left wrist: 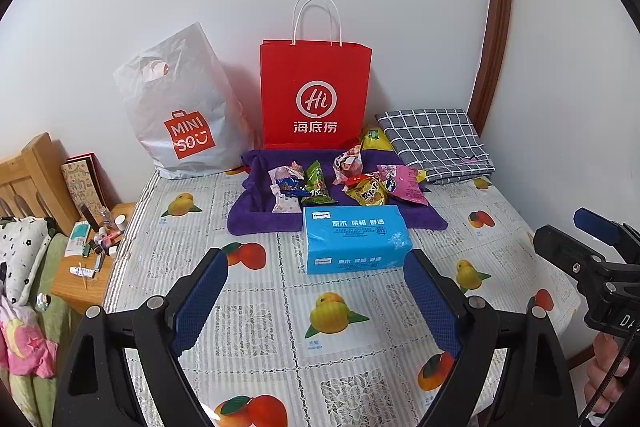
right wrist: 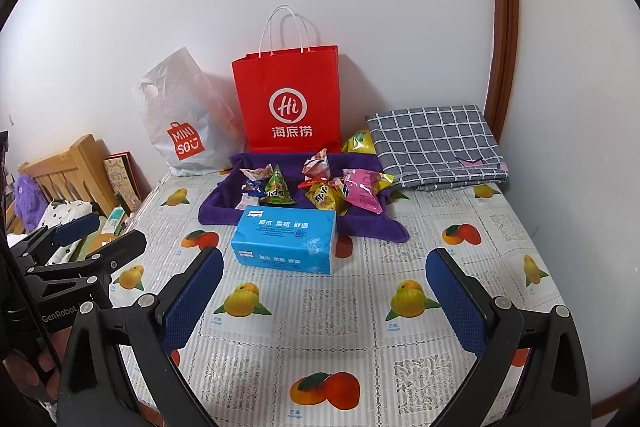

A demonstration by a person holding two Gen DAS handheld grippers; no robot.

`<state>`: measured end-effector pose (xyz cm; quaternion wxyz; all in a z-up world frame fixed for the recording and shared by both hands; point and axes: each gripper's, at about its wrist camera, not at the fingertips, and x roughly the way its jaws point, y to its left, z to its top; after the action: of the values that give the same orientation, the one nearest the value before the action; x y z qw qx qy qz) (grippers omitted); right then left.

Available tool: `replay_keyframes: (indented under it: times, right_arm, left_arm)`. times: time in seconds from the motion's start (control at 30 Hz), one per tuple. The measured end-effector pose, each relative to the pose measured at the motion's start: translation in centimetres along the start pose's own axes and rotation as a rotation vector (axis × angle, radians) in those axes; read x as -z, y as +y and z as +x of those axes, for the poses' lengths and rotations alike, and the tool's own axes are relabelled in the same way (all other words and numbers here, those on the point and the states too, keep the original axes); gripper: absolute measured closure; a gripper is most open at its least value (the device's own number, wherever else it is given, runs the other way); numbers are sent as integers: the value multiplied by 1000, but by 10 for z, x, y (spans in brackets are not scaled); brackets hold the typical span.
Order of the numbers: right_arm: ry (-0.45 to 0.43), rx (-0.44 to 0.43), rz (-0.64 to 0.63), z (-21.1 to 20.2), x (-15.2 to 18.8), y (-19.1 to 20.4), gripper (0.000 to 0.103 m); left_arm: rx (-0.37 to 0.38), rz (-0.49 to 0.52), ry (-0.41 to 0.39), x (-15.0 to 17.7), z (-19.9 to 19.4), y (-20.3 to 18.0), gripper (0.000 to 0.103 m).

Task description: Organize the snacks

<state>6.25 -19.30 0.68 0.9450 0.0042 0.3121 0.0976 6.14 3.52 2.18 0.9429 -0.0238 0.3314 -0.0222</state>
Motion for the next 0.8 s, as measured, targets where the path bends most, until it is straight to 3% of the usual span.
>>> replay_keyframes:
  times: [0.8]
  right_arm:
    - [-9, 0, 6, -1, 1, 0, 3]
  left_arm:
    - [0, 4, -1, -2, 1, 0, 14]
